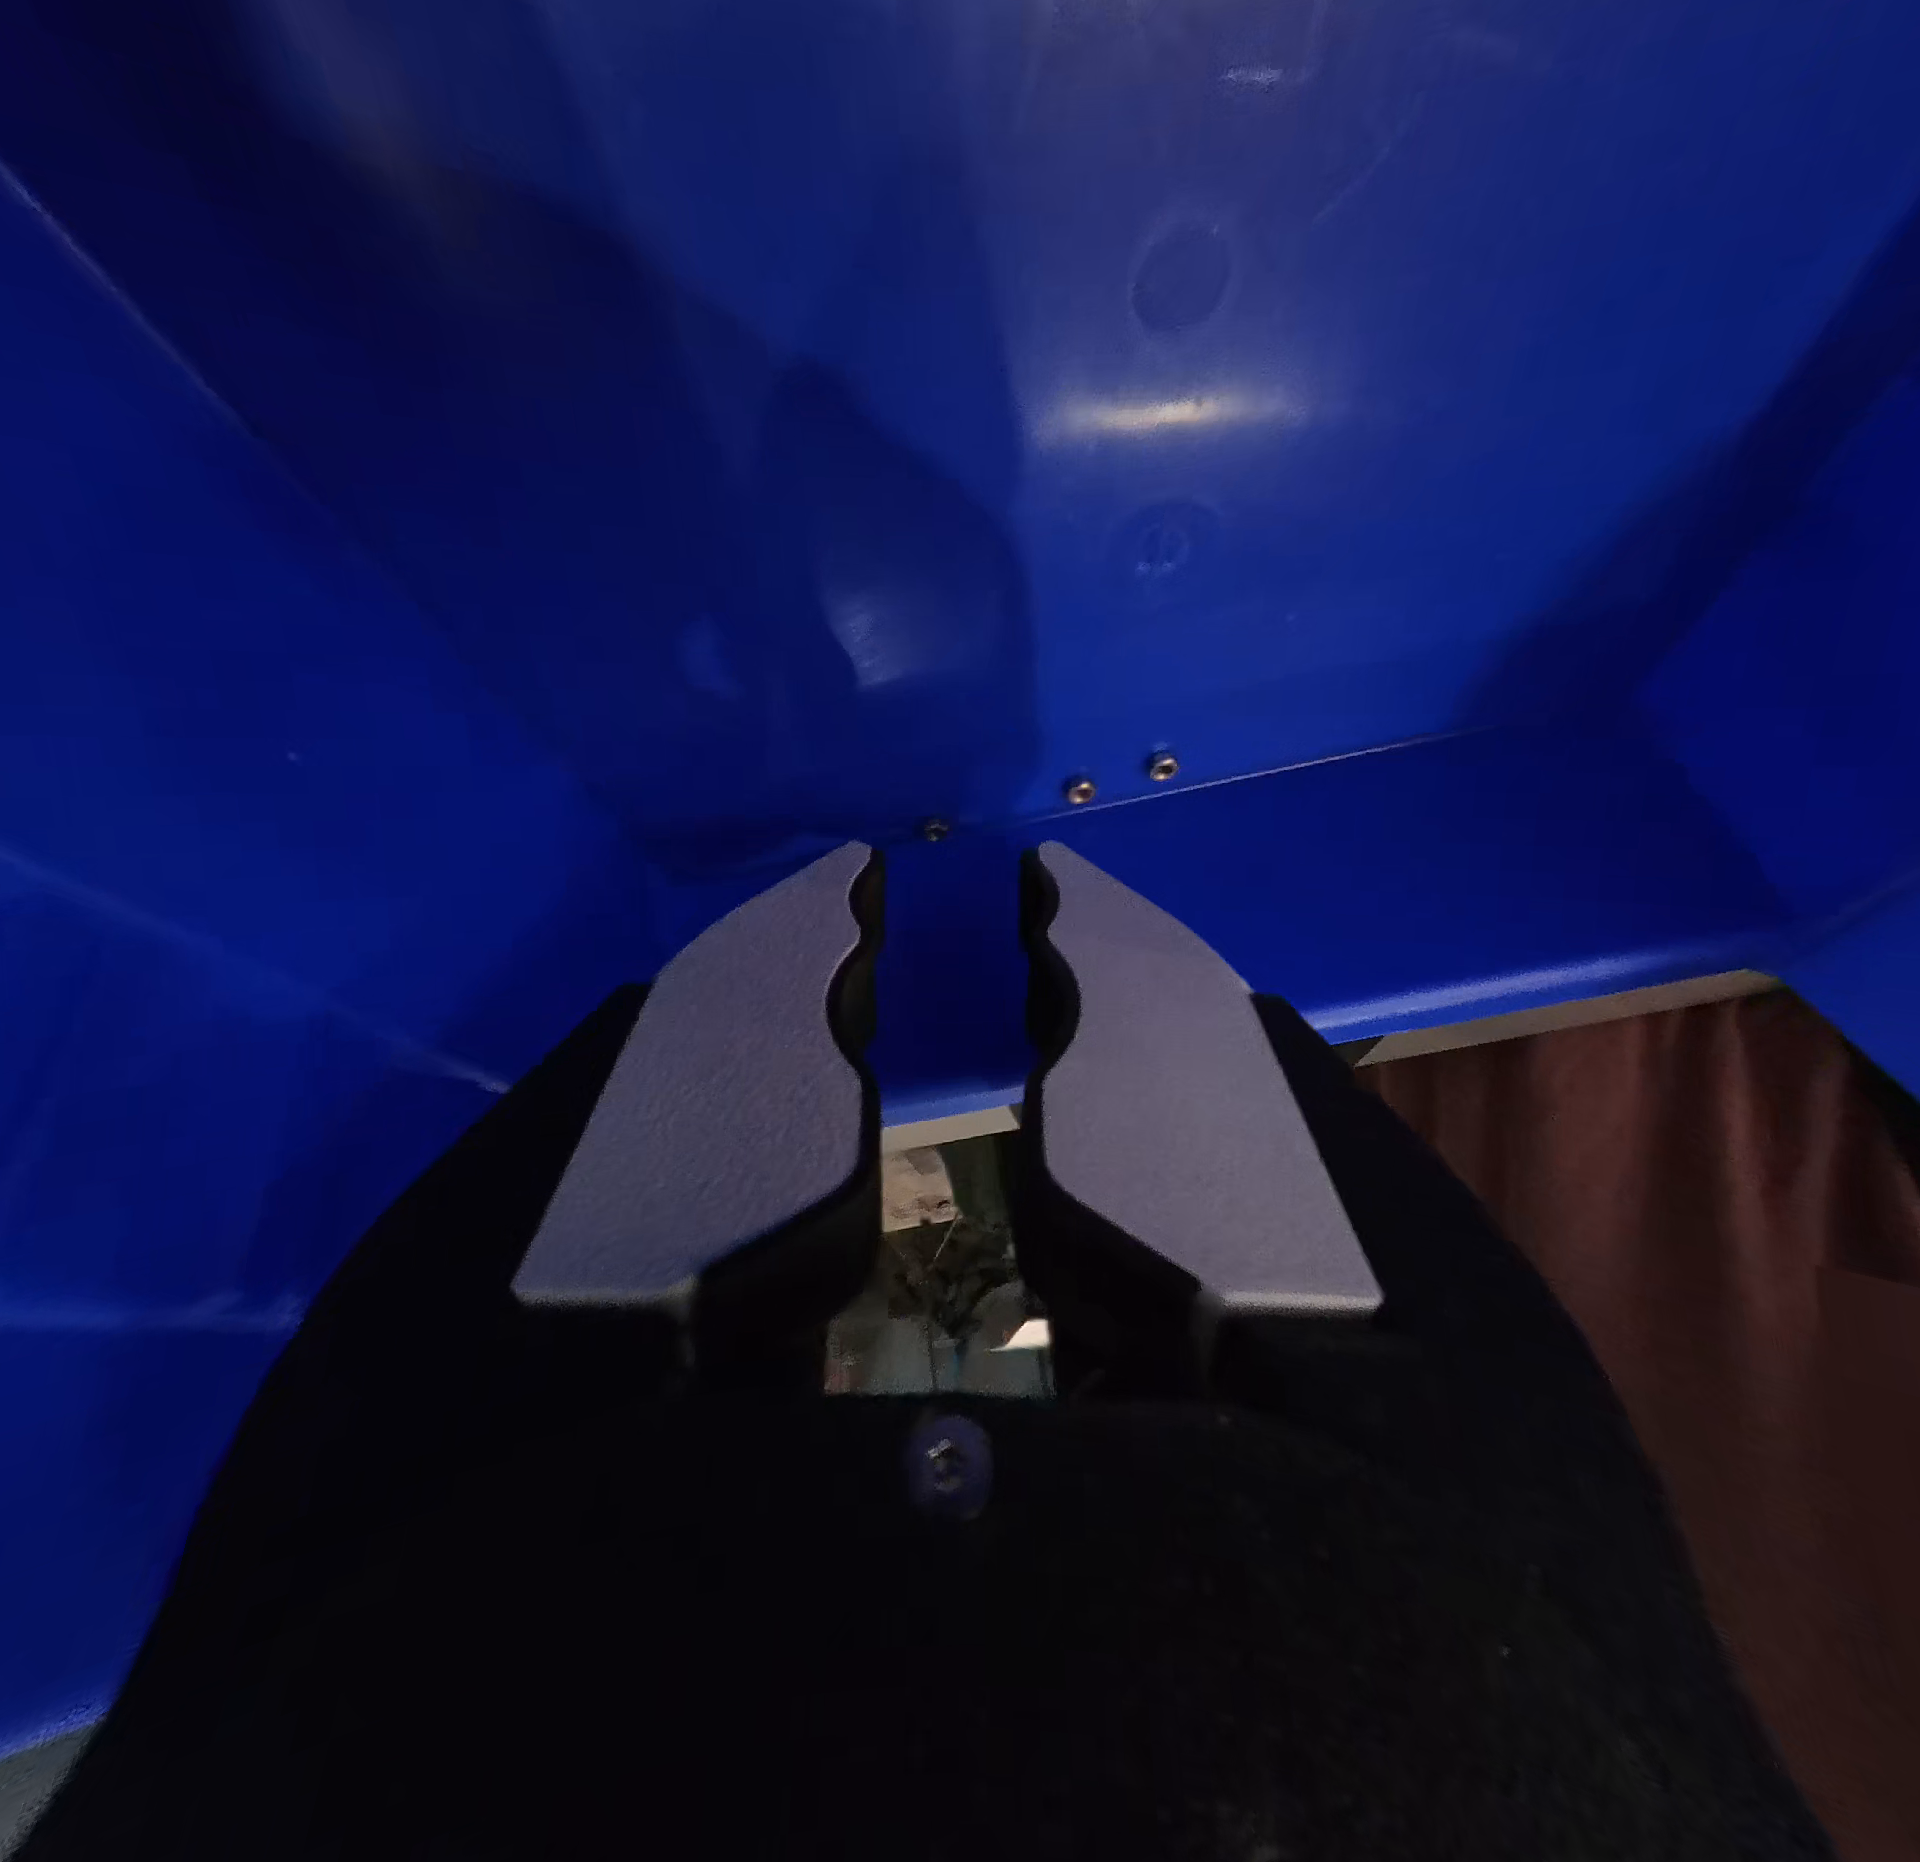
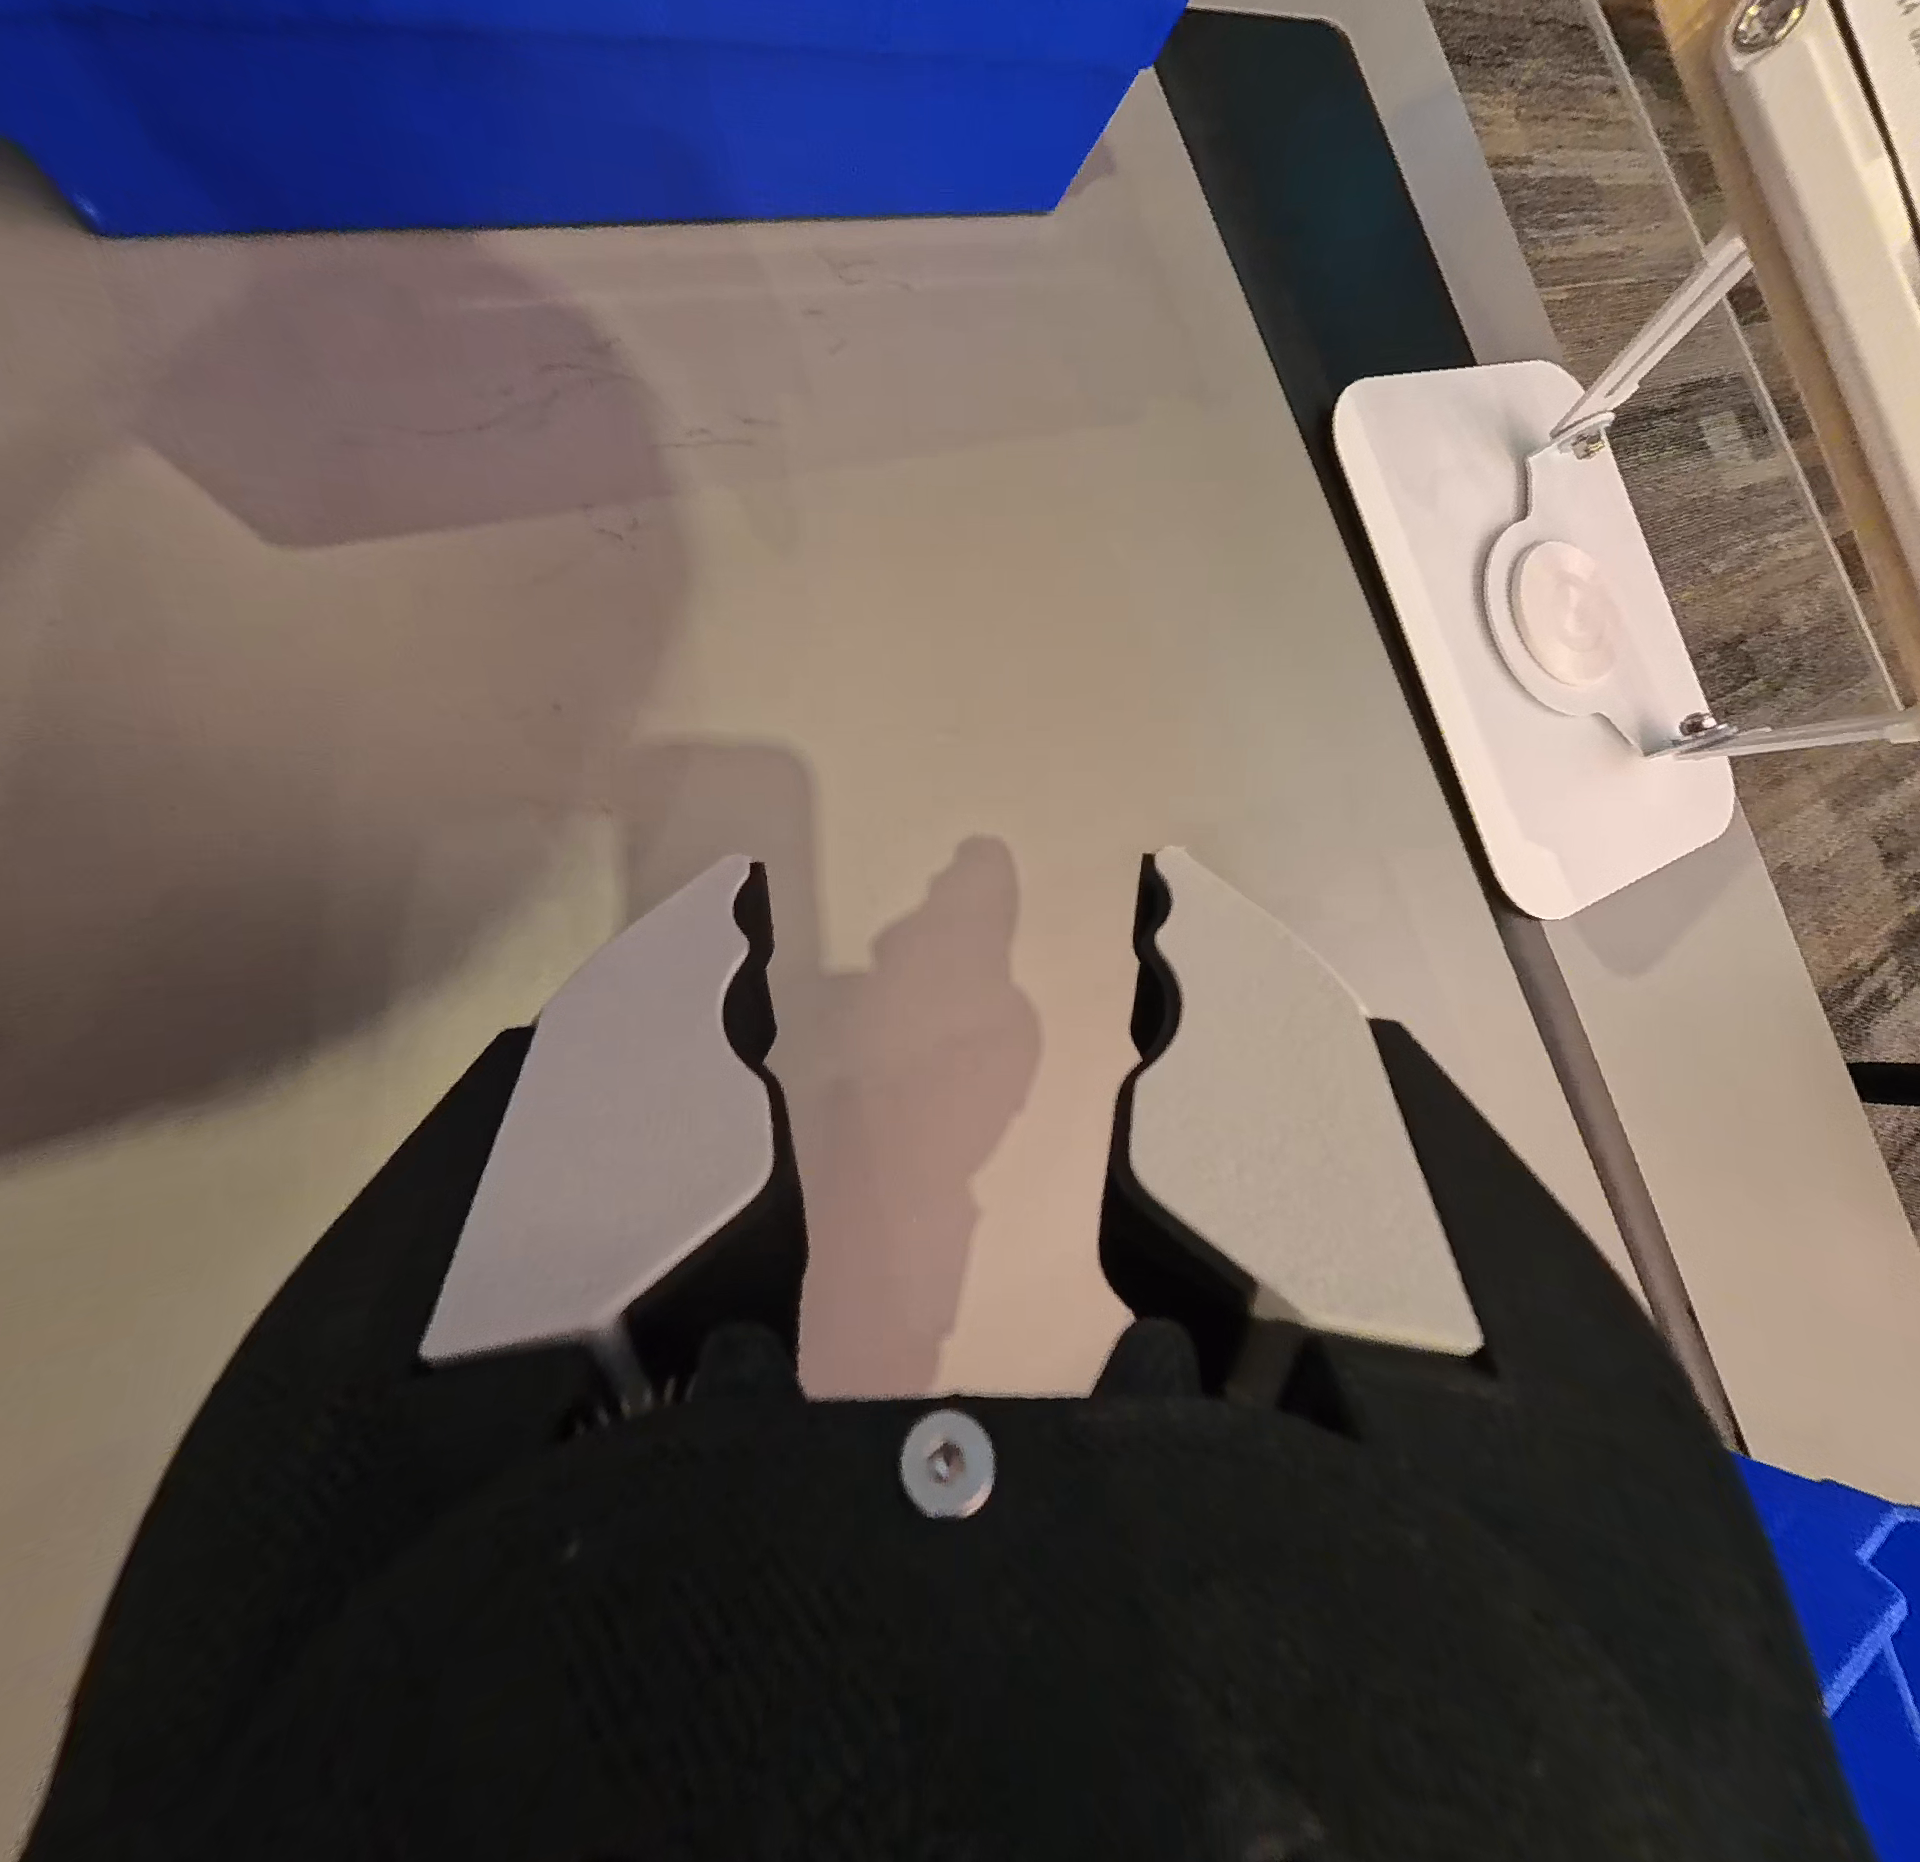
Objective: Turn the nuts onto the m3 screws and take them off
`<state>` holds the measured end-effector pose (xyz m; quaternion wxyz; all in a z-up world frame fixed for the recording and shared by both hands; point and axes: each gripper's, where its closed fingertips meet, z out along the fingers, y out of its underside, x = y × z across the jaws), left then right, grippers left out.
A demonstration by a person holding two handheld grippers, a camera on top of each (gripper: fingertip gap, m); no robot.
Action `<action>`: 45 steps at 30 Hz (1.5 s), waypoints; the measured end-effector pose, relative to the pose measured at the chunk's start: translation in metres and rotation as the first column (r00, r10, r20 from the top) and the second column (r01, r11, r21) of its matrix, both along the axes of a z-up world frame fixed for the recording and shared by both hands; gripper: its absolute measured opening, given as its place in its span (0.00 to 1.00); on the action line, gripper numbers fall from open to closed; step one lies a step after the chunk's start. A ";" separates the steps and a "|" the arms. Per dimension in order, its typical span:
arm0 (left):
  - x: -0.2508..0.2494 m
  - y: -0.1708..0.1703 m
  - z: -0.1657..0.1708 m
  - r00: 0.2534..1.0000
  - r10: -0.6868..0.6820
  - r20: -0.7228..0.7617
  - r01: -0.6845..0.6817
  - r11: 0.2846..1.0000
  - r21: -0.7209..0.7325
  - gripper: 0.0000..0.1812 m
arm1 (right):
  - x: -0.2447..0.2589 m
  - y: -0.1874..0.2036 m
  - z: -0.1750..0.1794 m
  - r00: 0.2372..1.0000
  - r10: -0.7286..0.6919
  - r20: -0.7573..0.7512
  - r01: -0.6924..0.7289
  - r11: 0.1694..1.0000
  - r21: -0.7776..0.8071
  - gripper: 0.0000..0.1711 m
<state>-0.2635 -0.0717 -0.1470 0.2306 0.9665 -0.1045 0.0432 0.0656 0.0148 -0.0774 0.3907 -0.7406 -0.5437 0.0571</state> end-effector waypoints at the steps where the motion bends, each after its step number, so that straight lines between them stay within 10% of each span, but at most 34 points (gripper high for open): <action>1: 0.001 0.000 0.000 1.000 0.006 0.003 -0.006 1.000 0.006 0.14 | 0.000 0.000 0.000 1.000 0.001 0.002 -0.001 1.000 0.000 0.40; 33: -0.005 -0.003 0.000 0.975 -0.220 0.039 0.220 0.976 0.004 0.13 | -0.004 -0.003 -0.001 0.999 0.044 0.018 -0.044 0.999 0.021 0.40; 38: -0.001 0.000 0.000 0.853 -0.519 0.058 0.515 0.854 0.079 0.11 | -0.008 -0.006 -0.001 0.997 0.077 0.017 -0.078 0.996 0.035 0.40; 45: 0.005 0.009 0.011 0.495 -0.866 0.068 0.835 0.496 0.240 0.11 | -0.011 -0.009 -0.004 0.995 0.100 0.023 -0.100 0.994 0.032 0.40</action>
